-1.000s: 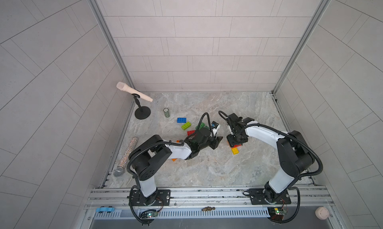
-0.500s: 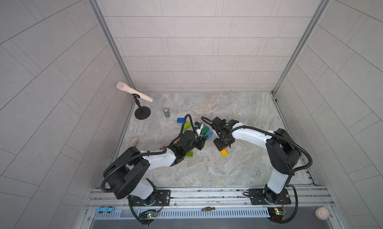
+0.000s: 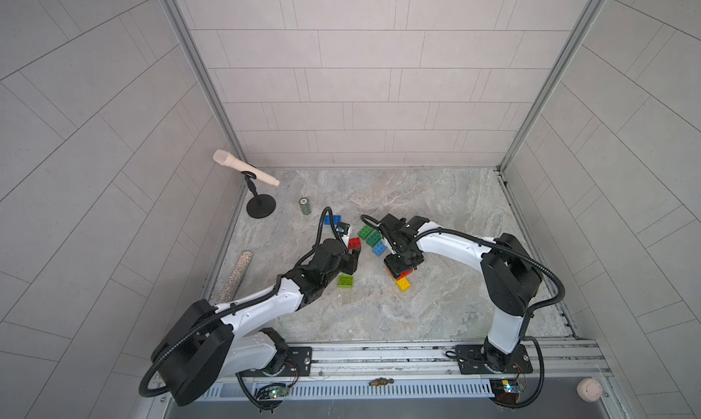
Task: Assemble a rectangle with lego
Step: Assemble the lego brick with the lego brick, then pick up the lego brick from the center of the board.
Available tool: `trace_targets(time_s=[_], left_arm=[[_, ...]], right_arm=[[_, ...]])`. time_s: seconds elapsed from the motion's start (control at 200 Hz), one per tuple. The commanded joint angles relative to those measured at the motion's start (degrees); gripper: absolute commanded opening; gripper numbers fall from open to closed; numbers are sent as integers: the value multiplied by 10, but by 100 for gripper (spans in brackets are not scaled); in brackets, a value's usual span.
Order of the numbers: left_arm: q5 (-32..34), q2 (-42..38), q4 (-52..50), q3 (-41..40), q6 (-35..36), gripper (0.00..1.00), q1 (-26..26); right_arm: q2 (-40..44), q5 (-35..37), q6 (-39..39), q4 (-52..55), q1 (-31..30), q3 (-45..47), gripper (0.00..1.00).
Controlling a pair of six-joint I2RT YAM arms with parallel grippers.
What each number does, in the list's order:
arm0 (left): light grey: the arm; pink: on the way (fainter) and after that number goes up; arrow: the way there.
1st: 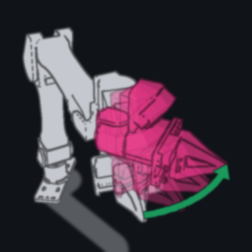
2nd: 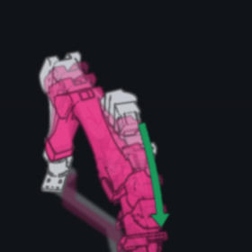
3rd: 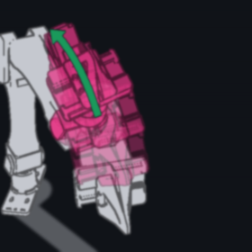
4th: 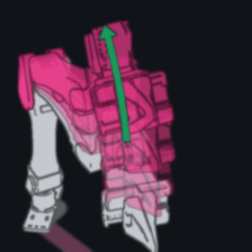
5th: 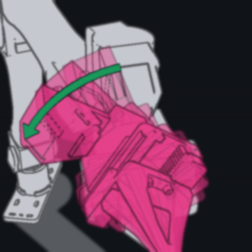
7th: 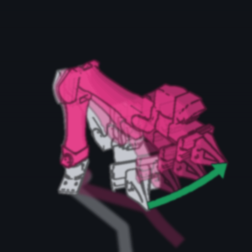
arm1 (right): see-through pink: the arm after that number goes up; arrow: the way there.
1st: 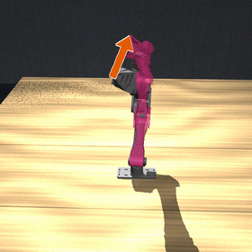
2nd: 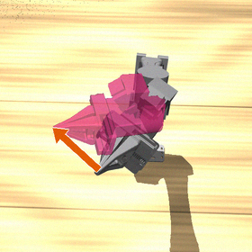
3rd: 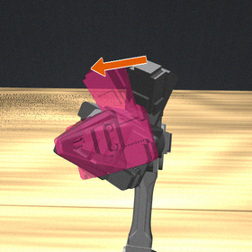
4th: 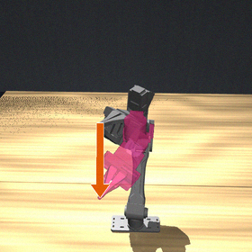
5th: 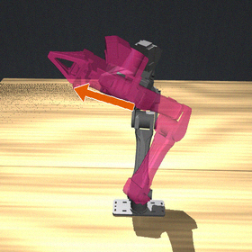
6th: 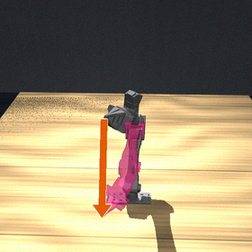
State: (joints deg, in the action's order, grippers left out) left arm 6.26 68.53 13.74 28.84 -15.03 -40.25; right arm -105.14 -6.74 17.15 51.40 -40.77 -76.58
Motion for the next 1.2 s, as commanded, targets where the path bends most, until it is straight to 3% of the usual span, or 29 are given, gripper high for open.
trace_targets(time_s=[0.0, 0.225, 0.425, 0.791, 1.196], left_arm=[[12, -8, -26, 5, -8, 62, 4], [22, -3, -43, 22, -25, 62, 10], [-26, -17, -28, -6, -91, 62, 62], [-70, -5, -53, 2, -85, 64, 77], [-99, 16, -44, 17, -75, 64, 77]], right_arm=[[5, -22, -18, 49, 2, -26, 82], [-2, -5, -64, 63, 12, -87, 84], [-104, 30, -134, 48, 14, -180, 85], [-212, 37, -181, 33, 41, -271, 86], [-241, 17, -174, 42, 47, -300, 71]])
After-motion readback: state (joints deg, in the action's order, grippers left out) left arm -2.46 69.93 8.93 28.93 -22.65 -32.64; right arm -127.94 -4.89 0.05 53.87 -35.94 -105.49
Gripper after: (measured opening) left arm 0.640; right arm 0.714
